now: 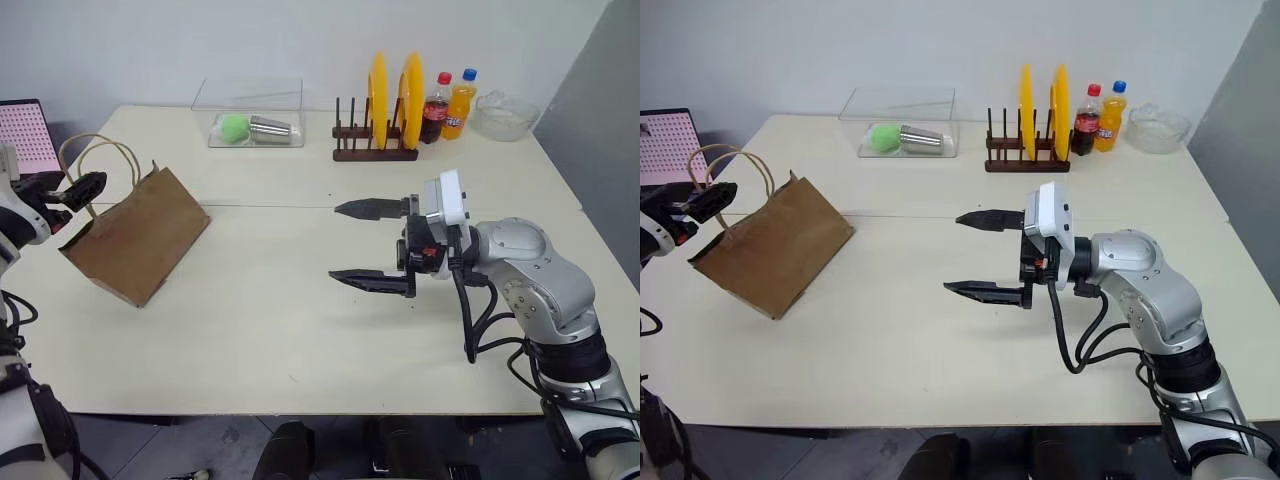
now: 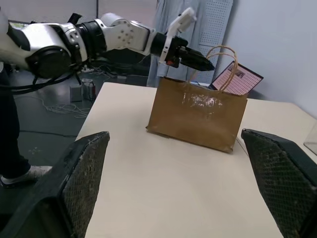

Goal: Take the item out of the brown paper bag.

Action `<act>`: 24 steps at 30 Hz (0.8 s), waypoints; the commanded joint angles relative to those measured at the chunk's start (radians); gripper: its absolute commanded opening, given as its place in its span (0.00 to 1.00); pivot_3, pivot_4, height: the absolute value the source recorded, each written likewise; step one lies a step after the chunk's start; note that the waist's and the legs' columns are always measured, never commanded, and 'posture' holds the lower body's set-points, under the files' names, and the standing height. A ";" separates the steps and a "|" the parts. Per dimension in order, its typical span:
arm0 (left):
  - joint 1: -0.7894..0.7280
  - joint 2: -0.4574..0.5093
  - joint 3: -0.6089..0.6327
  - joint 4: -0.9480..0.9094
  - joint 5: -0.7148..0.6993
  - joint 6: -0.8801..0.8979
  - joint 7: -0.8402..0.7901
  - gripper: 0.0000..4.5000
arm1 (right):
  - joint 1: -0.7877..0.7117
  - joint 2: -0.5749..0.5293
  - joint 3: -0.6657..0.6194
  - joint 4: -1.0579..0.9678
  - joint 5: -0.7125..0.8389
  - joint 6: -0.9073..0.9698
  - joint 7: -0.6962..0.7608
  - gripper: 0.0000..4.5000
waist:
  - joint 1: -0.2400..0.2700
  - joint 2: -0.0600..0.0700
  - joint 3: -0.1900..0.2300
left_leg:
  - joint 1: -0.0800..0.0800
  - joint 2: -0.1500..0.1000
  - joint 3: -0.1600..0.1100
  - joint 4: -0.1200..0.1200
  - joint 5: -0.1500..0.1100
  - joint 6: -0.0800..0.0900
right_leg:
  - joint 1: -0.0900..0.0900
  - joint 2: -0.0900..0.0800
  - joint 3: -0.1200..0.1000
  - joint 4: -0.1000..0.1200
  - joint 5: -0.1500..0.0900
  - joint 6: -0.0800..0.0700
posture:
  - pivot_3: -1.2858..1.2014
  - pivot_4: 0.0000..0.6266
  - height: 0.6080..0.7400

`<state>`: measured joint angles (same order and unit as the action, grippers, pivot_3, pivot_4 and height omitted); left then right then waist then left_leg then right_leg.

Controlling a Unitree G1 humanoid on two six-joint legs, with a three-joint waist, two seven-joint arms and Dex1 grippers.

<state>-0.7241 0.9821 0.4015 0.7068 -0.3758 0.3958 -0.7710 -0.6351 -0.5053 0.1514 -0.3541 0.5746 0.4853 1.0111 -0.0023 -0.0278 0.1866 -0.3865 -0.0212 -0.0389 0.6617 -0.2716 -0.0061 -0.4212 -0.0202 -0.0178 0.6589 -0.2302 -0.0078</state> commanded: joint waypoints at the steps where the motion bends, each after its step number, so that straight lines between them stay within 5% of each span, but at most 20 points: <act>1: -0.106 0.044 -0.037 0.109 0.050 -0.095 -0.046 0.83 | -0.033 -0.009 -0.014 -0.048 0.043 0.024 0.021 1.00 | -0.001 0.000 0.000 | 0.000 0.000 0.000 0.000 0.000 0.000 | 0.000 0.000 0.000 0.000 0.000 0.000 | 0.52 0.24 1.00; 5: -0.187 0.043 -0.069 0.206 0.078 -0.140 -0.109 0.69 | -0.049 -0.013 -0.020 -0.046 0.064 0.050 0.029 1.00 | -0.003 -0.001 0.000 | 0.000 0.000 0.000 0.000 0.000 0.000 | 0.000 0.000 0.000 0.000 0.000 0.000 | 0.52 0.24 1.00; 14: -0.259 0.046 -0.091 0.298 0.112 -0.188 -0.169 0.04 | -0.047 -0.014 -0.025 -0.043 0.063 0.063 0.031 1.00 | -0.003 -0.001 0.001 | 0.000 0.000 0.000 0.001 0.000 0.000 | 0.000 0.000 0.000 0.001 0.000 0.000 | 0.52 0.24 1.00; 24: -0.372 0.041 -0.146 0.305 0.151 -0.222 -0.279 0.01 | -0.020 -0.027 -0.060 -0.072 0.051 0.082 -0.036 1.00 | -0.004 -0.002 0.001 | -0.001 0.000 0.000 0.001 0.000 0.000 | -0.001 0.000 0.000 0.002 0.000 0.001 | 0.52 0.24 1.00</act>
<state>-1.0497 0.9903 0.2596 1.0377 -0.2311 0.2007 -1.0256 -0.6530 -0.5181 0.1355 -0.3828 0.6153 0.5610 0.9976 -0.0063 -0.0294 0.1876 -0.3876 -0.0214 -0.0388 0.6627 -0.2716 -0.0061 -0.4218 -0.0203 -0.0181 0.6610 -0.2305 -0.0071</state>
